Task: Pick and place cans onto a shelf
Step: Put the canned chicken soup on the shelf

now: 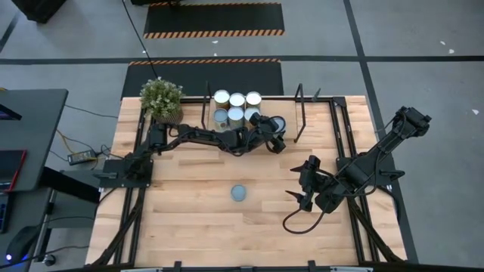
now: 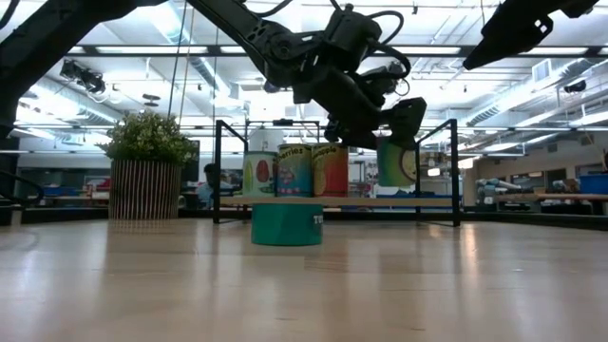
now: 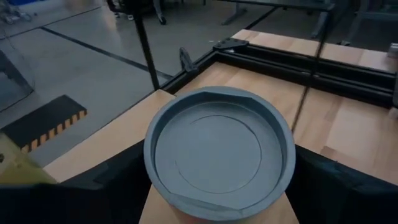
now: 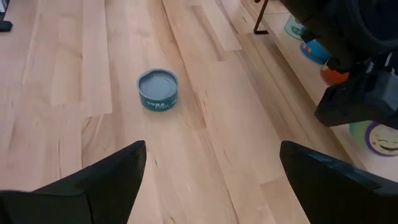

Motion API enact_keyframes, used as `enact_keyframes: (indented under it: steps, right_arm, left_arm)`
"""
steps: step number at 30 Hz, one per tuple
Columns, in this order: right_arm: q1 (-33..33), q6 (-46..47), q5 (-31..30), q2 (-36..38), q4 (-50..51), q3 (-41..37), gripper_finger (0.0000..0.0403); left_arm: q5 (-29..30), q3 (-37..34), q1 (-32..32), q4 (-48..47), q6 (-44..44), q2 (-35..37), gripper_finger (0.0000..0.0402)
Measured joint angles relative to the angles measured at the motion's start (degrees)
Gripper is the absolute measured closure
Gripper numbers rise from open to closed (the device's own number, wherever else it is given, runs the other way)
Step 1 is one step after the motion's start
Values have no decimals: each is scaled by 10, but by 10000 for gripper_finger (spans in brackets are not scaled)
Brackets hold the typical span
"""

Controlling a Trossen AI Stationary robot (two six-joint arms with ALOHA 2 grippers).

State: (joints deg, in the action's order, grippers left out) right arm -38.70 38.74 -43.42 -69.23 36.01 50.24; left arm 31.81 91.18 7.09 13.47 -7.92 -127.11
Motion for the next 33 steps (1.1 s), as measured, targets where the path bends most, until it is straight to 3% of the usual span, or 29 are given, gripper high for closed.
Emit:
enact_keyframes:
  steps: [13, 20, 25, 33]
  right_arm:
    - [0, -3, 0, 0, 0, 0, 25]
    - [-28, 7, 2, 5, 2, 0, 25]
    - [-51, 36, 2, 6, 10, 0, 25]
    - [-56, 50, 1, 6, 9, 0, 25]
  left_arm:
    - [29, 8, -15, 12, 74, 3, 83]
    - [23, 26, -85, -19, 159, 6, 83]
    - [-32, 26, -127, -93, 125, 6, 83]
    - [-31, 26, -149, -159, 73, 6, 83]
